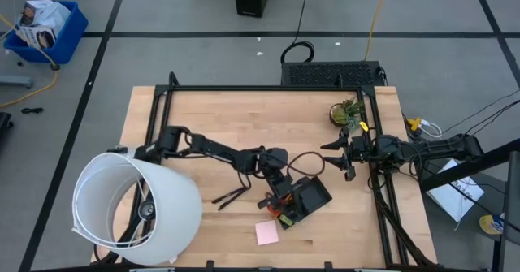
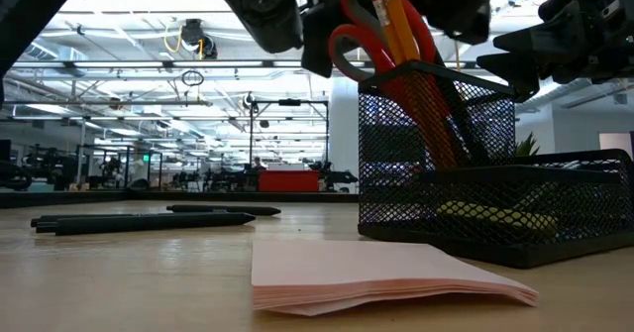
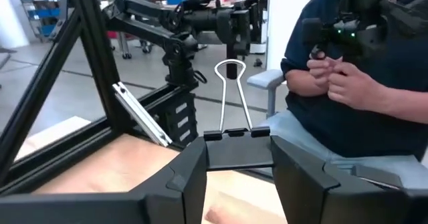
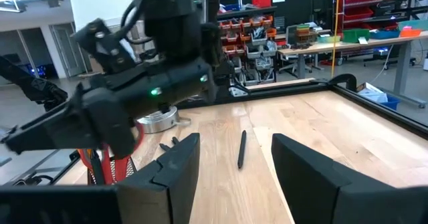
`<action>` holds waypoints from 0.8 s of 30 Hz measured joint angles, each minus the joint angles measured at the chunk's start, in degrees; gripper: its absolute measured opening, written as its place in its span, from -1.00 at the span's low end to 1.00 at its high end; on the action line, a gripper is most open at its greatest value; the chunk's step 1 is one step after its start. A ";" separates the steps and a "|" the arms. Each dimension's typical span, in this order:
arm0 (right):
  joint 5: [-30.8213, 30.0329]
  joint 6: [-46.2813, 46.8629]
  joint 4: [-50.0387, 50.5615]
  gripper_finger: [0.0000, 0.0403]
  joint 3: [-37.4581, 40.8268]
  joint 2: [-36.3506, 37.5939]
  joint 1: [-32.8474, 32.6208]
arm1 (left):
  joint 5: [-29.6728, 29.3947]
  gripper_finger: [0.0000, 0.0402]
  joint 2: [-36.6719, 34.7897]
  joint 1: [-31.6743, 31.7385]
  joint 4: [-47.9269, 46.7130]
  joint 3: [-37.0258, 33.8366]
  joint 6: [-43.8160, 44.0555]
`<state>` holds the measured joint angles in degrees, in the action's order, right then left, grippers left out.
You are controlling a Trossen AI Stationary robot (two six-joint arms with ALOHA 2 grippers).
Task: Pick and place office supplies into organizer
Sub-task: Put the black binder clip into the black desk organizer, then put the black pen into the black desk organizer
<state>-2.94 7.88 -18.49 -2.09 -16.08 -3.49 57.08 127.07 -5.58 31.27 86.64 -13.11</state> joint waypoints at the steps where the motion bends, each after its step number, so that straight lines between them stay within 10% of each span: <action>1: 0.00 0.01 -0.01 -0.09 -0.02 0.00 0.01 | -0.10 -0.27 0.44 -0.30 -0.18 0.56 -0.05; 12: 0.00 0.00 -0.01 -0.09 -0.02 0.00 0.00 | -3.78 -0.09 1.24 0.39 -4.23 1.39 -0.34; 24: 0.02 0.00 -0.01 -0.09 -0.01 -0.01 0.01 | -6.12 -0.37 1.24 0.13 -3.65 1.39 1.60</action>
<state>-2.92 7.88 -18.50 -2.09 -16.09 -3.47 50.96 128.31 -5.45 27.63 88.03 -11.51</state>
